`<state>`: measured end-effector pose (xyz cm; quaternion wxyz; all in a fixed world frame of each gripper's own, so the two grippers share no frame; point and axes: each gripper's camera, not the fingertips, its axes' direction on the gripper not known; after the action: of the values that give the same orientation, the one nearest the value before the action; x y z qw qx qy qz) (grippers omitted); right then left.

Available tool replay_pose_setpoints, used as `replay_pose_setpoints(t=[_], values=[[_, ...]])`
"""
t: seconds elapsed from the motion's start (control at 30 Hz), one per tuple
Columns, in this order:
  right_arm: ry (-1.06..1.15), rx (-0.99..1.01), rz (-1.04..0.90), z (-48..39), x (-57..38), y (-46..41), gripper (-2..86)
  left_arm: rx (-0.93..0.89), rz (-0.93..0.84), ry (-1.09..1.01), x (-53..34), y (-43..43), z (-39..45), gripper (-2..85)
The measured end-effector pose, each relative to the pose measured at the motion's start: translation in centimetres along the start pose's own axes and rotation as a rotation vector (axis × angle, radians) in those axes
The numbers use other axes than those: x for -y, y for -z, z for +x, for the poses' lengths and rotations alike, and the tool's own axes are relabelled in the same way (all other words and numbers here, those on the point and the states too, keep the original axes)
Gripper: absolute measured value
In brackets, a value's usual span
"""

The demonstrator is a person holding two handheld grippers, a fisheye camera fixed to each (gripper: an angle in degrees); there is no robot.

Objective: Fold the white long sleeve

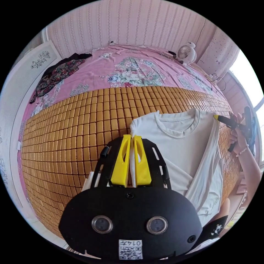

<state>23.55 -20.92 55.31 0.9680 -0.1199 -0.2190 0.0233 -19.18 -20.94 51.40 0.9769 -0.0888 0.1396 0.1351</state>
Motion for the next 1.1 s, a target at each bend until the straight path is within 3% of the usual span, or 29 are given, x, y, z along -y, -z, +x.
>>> replay_pose_setpoints(t=[0.2, 0.4, 0.57, 0.67, 0.8, 1.0, 1.1], values=[[0.147, 0.146, 0.097, -1.4, -3.2, 8.2, 1.4, -0.097, 0.153, -0.103, -4.6, 8.9, 0.8, 0.2], [0.322, 0.305, 0.083, -1.6, -15.2, 17.7, 1.7, -0.188, 0.187, -0.277, -19.2, 17.2, 2.1, 0.4], [0.315, 0.37, -0.181, 0.5, -28.2, 18.9, 3.4, -0.431, 0.014, -0.085, -34.8, 16.2, 2.1, 1.2], [0.185, 0.32, -0.374, 2.6, -35.0, 15.8, 6.1, -0.281, -0.104, -0.01, -39.3, 14.1, 2.4, 0.0], [0.203, 0.152, -0.345, 1.6, -38.7, 15.3, 7.4, -0.322, -0.063, 0.029, -39.7, 14.8, 2.5, -0.8], [0.365, 0.075, -0.293, -4.0, -39.4, 14.3, 7.7, -0.326, -0.077, -0.077, -37.2, 14.0, 5.9, -0.7], [0.393, 0.009, -0.323, -5.3, -39.6, 12.7, 8.4, -0.341, -0.113, -0.028, -37.5, 12.5, 6.3, 0.3]])
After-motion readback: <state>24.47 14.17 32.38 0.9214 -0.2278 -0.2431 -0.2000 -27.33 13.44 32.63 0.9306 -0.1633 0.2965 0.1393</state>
